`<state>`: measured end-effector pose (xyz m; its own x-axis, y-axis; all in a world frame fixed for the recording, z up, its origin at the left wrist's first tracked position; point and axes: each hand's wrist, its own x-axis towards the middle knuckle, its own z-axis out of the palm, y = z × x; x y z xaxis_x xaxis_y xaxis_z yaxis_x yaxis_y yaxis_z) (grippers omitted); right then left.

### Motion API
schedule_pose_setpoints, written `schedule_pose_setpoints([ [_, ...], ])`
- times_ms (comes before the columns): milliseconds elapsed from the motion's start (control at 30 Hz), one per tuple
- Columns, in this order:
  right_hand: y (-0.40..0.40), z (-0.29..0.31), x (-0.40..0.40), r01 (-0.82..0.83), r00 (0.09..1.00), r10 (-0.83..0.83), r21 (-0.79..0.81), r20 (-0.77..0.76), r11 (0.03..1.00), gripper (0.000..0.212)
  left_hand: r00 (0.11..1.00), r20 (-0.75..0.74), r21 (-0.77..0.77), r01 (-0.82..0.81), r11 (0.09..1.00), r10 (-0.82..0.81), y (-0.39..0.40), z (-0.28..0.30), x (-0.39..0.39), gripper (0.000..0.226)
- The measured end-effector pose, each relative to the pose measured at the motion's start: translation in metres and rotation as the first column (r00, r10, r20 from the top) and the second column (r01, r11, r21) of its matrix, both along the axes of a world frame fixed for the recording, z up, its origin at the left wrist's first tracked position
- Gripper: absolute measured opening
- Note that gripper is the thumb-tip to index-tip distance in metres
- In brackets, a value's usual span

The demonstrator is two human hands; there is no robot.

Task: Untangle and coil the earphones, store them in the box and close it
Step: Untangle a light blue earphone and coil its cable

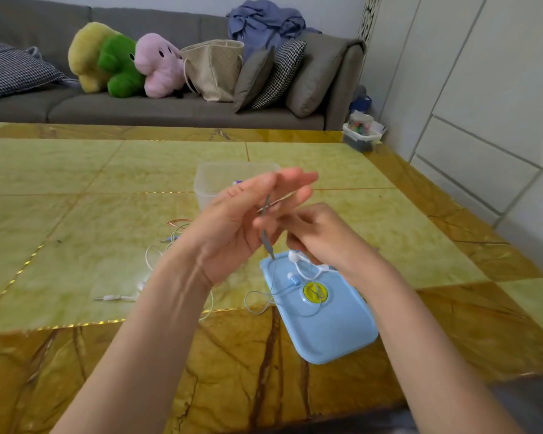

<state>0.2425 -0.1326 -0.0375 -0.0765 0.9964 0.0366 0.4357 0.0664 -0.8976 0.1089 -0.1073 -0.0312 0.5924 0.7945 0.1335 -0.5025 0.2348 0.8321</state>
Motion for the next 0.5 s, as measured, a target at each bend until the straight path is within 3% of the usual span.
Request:
schedule_pose_setpoints([
  [133,0.002,-0.006,-0.006,-0.045,0.975,0.054,-0.048,0.217,0.998,0.039,0.995,-0.008,-0.094,-0.098,0.991,0.098,0.009,-0.004,-0.006,0.024],
  [300,0.0,-0.005,-0.001,-0.101,0.943,0.095,0.002,0.32,0.995,0.018,0.909,-0.273,0.002,-0.327,0.945,0.315,0.021,-0.014,-0.018,0.026],
  [400,-0.001,0.001,0.006,-0.084,0.952,0.042,0.127,0.303,0.988,0.011,0.836,-0.396,0.082,-0.379,0.922,0.379,0.024,-0.021,-0.019,0.024],
  [500,-0.001,0.009,0.013,-0.052,0.982,0.009,0.224,0.187,0.973,0.007,0.852,-0.46,0.069,-0.247,0.967,0.251,0.02,-0.021,-0.016,0.023],
])
